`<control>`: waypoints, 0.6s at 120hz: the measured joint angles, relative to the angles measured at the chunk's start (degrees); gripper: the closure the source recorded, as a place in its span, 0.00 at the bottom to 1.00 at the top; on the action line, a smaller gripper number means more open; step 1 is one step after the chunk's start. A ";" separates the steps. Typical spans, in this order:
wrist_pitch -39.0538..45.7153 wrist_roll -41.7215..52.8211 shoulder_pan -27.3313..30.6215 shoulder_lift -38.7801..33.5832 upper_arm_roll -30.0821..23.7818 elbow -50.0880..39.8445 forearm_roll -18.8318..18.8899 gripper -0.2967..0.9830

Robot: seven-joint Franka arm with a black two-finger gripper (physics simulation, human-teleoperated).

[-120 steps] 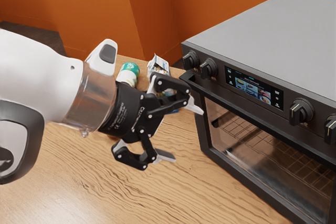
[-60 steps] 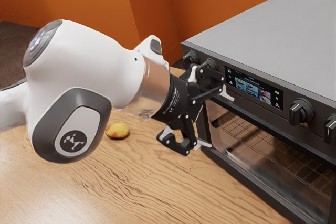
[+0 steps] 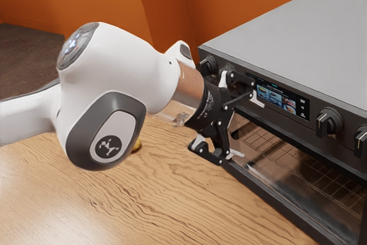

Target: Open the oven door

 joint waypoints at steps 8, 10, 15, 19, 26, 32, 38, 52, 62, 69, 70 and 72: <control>0.04 -0.35 0.45 0.52 0.00 -0.16 -0.53 0.23; 0.05 -0.44 0.52 0.62 0.00 -0.21 -0.72 0.23; 0.08 -0.63 0.63 0.86 0.04 -0.38 -1.19 0.23; 0.10 -0.77 0.81 1.00 0.04 -0.57 -1.47 0.23; 0.12 -1.00 1.06 1.11 0.08 -0.98 -2.00 0.23; 0.15 -1.16 1.23 1.07 0.09 -1.53 -2.47 0.23; 0.19 -1.31 1.34 0.66 0.10 -2.29 -2.72 0.23; 1.27 -1.62 6.73 -6.01 -3.40 -9.97 -1.23 0.24; 1.89 -1.82 17.88 -15.54 -13.32 -17.03 -4.92 0.24; 2.12 -1.84 25.94 -23.59 -21.49 -21.46 -9.03 0.23; 2.12 -1.80 27.01 -24.67 -22.58 -21.91 -9.71 0.23; 2.10 -1.64 29.13 -26.77 -24.65 -22.72 -11.27 0.23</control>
